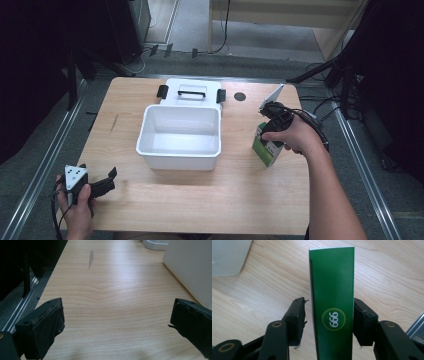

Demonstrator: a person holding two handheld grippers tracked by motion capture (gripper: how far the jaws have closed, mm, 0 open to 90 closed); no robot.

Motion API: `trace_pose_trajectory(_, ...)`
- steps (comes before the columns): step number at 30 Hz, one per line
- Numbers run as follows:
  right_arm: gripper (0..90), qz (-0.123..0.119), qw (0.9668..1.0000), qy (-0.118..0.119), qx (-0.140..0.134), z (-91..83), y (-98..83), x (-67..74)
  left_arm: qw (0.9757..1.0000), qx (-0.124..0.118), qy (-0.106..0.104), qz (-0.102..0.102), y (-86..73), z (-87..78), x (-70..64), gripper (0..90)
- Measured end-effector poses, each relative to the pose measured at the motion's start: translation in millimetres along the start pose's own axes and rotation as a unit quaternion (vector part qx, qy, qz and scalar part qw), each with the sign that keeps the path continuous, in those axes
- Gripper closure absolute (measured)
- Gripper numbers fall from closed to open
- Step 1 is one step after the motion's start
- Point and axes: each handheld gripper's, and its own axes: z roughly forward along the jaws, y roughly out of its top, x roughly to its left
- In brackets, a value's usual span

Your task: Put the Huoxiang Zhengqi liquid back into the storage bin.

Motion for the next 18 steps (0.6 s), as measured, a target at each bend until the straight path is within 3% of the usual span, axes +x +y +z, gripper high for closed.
trace_pose_trajectory(6,62.3,-0.007,1.0,-0.006,-0.002,0.1,1.2,-1.3,1.0,0.0,0.0,-0.001,0.0,0.1,0.1,0.1)
trace_pose_trajectory(11,64.5,-0.052,0.9986,-0.008,-0.003,-1.4,0.1,-2.0,1.0,0.0,-0.001,0.0,0.1,0.2,0.2,0.1)
trace_pose_trajectory(13,64.5,-0.059,0.9983,-0.007,0.001,-1.7,0.0,-1.3,1.0,0.001,-0.001,0.0,0.1,0.2,0.3,0.1)
trace_pose_trajectory(14,64.6,-0.076,0.9971,-0.008,0.002,-2.1,-0.3,0.2,1.0,0.001,-0.001,0.0,0.1,0.3,0.3,0.1)
trace_pose_trajectory(18,64.6,-0.103,0.9945,-0.021,-0.003,-7.0,-0.3,4.0,1.0,0.001,0.0,0.0,0.1,0.3,0.2,0.1)
